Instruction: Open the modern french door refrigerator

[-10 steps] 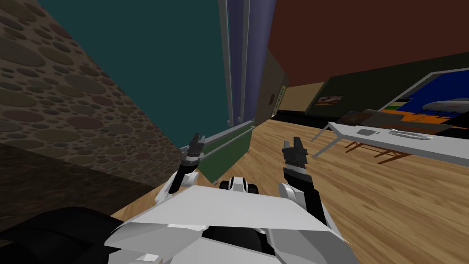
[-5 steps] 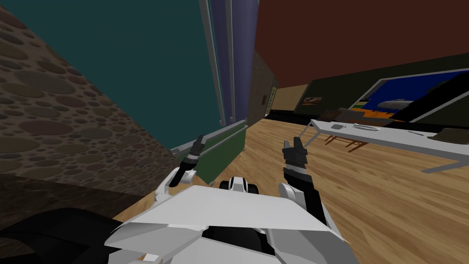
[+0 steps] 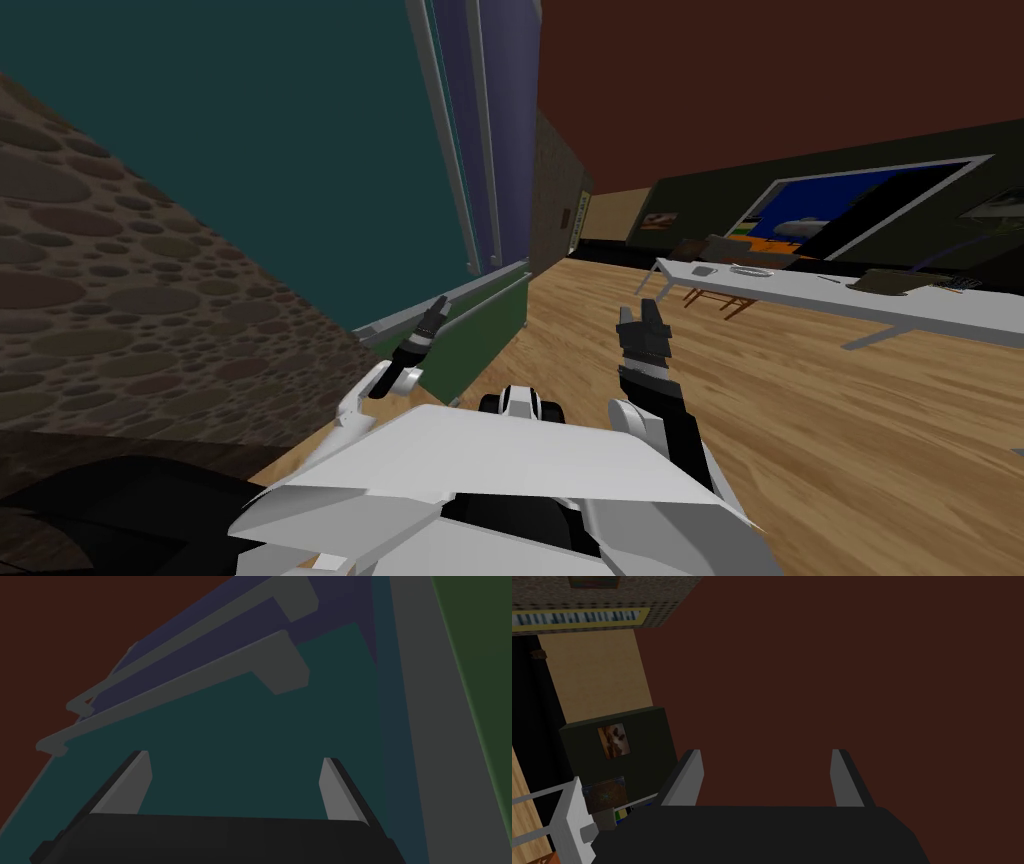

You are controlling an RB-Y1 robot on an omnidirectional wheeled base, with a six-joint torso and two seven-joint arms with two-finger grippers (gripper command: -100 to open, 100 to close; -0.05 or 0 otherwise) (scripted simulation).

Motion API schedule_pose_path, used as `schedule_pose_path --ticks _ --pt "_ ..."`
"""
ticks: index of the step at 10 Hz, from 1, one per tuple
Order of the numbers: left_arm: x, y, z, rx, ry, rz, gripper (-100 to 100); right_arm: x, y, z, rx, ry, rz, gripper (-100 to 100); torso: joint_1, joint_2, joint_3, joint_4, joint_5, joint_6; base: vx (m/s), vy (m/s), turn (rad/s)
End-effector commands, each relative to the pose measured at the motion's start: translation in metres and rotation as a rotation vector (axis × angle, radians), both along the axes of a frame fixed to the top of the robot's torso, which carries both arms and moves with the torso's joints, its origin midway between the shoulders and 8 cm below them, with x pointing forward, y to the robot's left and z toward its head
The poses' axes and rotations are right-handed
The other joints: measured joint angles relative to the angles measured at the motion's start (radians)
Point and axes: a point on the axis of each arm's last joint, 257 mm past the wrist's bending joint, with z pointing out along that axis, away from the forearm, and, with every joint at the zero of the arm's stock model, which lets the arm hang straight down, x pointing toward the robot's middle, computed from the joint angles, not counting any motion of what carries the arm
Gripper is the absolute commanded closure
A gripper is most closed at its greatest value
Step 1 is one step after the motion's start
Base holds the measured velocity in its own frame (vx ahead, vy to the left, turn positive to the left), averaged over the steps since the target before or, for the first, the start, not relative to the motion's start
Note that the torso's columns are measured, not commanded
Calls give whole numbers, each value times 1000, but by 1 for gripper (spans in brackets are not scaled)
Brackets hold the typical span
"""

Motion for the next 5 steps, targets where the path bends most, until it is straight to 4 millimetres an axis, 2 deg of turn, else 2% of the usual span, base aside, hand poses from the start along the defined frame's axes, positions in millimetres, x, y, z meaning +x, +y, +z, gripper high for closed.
schedule_pose_path --ticks 1,4,5 --pt "15 20 -16 47 57 3 -100 0 0 0 0 0 0 0 -1 1 0 0 0 1 -39 -84 -228" --pt "23 35 -27 74 96 15 -100 0 0 0 0 0 0 0 -1 0 0 0 0 0 -21 -65 -92" --pt "30 49 -33 99 124 24 -100 0 0 0 0 0 0 0 1 0 0 0 0 0 -21 -56 -165"
